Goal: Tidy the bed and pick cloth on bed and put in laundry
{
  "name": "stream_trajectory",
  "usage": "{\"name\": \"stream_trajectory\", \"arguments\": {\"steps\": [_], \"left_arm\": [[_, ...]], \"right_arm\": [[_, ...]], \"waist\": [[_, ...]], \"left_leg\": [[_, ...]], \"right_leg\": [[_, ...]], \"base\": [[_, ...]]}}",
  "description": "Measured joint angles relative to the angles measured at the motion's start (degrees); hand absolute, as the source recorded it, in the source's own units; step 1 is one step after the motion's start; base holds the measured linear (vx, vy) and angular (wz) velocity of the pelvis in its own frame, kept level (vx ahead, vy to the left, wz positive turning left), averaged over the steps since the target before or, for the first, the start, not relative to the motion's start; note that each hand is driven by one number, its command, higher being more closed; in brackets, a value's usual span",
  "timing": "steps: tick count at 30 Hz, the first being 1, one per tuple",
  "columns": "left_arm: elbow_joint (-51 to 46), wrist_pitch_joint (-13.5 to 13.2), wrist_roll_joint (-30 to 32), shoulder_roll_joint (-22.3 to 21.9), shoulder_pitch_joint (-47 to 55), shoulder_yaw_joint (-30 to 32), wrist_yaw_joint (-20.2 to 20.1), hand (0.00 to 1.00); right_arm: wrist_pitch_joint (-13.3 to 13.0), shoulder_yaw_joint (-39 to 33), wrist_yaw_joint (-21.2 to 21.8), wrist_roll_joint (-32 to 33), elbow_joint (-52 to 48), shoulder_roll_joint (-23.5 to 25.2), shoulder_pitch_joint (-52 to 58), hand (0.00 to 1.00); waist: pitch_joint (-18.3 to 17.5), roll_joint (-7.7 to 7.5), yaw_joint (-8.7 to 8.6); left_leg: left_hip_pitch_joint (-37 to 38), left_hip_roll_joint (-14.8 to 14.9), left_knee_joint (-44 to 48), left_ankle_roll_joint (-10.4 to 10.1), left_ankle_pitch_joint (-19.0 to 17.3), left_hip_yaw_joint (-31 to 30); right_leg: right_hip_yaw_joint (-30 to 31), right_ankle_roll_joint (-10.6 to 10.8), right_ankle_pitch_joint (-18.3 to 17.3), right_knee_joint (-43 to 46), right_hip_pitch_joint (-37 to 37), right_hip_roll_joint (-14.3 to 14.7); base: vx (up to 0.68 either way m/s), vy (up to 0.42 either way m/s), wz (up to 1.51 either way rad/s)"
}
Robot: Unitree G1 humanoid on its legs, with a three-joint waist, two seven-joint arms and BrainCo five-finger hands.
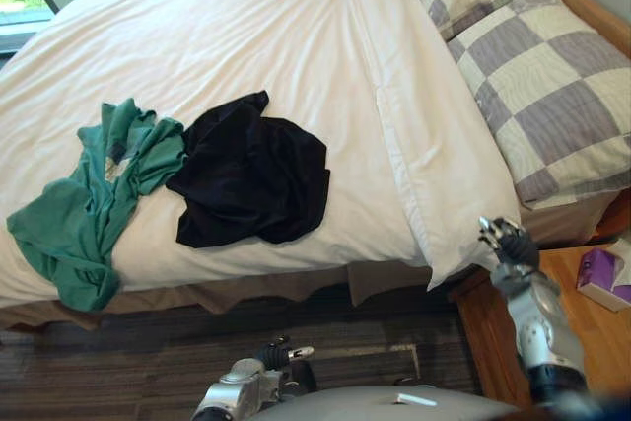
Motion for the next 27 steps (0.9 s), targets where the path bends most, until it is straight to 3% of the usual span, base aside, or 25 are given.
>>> {"name": "stream_trajectory", "arguments": {"steps": [4,7,9,12,15,20,27], "left_arm": [[-0.6,0.0,-2.4,-0.2,-5.3,-1.8,2.6,0.00],[-0.6,-0.7,-4.3,-1.4,-9.6,-1.8,3.6,0.00],[-0.6,-2.7,-6.3,-2.5,-11.9,-1.7,4.0,0.00],[-0.5,-5.3,-6.9,-4.3,-13.2,-1.4,4.1,0.00],[-0.3,-7.8,-9.2,-5.7,-16.0,-1.4,4.0,0.00],[-0.1,-10.4,-11.3,-7.3,-23.6,-1.4,4.1,0.00],[0.4,-10.5,-13.0,-11.7,-26.9,0.2,6.9,0.00]], "right_arm": [[-8.1,-2.0,-0.2,11.5,-3.1,-0.6,-14.2,1.00],[-10.9,-4.4,-0.1,18.0,-3.2,-5.3,-23.7,1.00],[-13.0,-5.6,0.0,23.3,-4.2,-9.1,-30.2,1.00],[-15.0,-5.6,0.0,27.7,-8.5,-10.7,-32.2,1.00],[-16.4,-5.6,-0.1,30.2,-11.5,-10.7,-34.2,1.00],[-19.3,-5.2,-2.5,30.6,-15.5,-10.8,-41.3,1.00],[-23.8,-4.9,-5.3,33.1,-14.7,-10.6,-42.3,1.00]], "waist": [[5.8,1.03,0.00],[10.5,1.89,0.02],[14.0,3.15,0.04],[15.6,4.40,0.21],[17.2,4.53,0.53],[20.4,5.15,1.27],[21.5,5.47,1.57]], "left_leg": [[-6.0,0.0,0.3,1.3,2.2,-0.4],[-9.4,-0.4,0.4,2.1,3.5,-0.5],[-11.8,-1.1,0.4,2.4,4.0,-0.4],[-15.0,-2.4,0.4,2.2,3.9,0.1],[-19.7,-3.2,3.1,2.4,4.0,0.2],[-31.9,-1.8,10.3,2.3,3.5,-0.7],[-45.8,1.0,23.1,2.9,-0.2,-1.7]], "right_leg": [[0.0,0.2,1.0,2.4,-6.5,0.0],[-0.1,0.4,1.3,4.4,-10.5,-0.5],[0.1,0.7,0.9,7.0,-14.3,-1.3],[1.0,1.1,-1.8,13.3,-20.5,-2.9],[1.6,1.0,-4.7,20.3,-27.3,-4.6],[1.1,-0.5,-6.7,27.9,-39.1,-5.2],[-0.1,-2.0,-9.0,36.9,-50.4,-5.3]], "base": [[-0.08,0.051,0.08],[-0.07,0.062,0.13],[-0.05,0.070,0.03],[0.01,0.030,0.04],[0.04,-0.041,0.17],[-0.03,-0.083,0.24],[-0.05,-0.057,0.20]]}}
